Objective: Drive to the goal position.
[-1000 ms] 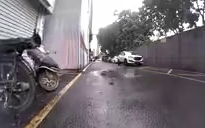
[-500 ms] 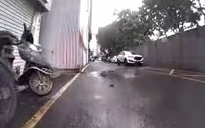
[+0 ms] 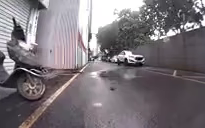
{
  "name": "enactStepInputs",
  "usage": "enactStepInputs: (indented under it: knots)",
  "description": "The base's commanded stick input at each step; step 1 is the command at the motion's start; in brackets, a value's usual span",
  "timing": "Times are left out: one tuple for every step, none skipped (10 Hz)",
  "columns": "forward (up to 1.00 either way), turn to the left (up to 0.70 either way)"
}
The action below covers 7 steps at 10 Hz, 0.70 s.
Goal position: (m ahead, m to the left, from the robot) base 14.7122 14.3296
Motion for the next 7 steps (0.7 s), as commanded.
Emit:
enactStepInputs:
  knots:
    - [0.44, 0.00]
    - [0.44, 0.00]
    - [0.44, 0.00]
    - [0.44, 0.00]
    - [0.44, 0.00]
    - [0.44, 0.00]
    - [0.44, 0.00]
